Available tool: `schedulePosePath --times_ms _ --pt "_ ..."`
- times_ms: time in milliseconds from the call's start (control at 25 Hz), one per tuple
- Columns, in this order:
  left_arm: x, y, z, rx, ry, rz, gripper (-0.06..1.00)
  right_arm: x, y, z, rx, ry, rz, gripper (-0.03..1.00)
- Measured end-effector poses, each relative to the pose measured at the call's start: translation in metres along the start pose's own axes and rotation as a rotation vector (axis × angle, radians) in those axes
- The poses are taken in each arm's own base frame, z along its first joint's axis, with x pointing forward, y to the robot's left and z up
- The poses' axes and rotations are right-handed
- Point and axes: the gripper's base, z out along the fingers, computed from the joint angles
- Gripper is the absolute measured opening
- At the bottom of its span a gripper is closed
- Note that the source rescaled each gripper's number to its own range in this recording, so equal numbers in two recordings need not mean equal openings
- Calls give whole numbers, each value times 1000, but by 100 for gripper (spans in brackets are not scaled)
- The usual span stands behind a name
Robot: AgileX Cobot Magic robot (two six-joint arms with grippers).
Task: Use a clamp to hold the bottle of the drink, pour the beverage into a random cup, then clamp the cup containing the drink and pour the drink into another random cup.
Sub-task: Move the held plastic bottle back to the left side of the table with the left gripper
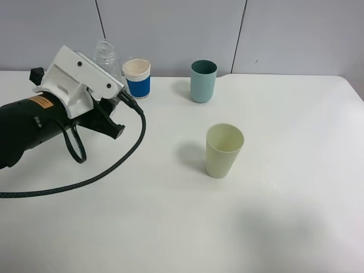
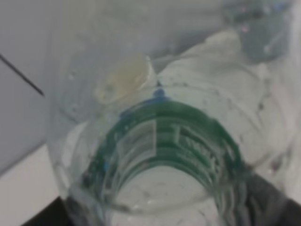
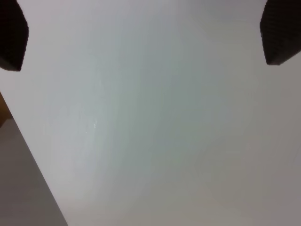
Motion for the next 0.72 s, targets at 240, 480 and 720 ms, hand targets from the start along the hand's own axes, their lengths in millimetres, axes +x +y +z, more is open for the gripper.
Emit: schedulePosePath --times_ms 240,480,720 --pt "19 16 -2 38 -21 -226 1 0 0 0 0 0 0 100" --pt "37 39 -1 57 -12 -419 1 0 0 0 0 0 0 100" --pt "59 58 4 60 40 -503 1 0 0 0 0 0 0 100"
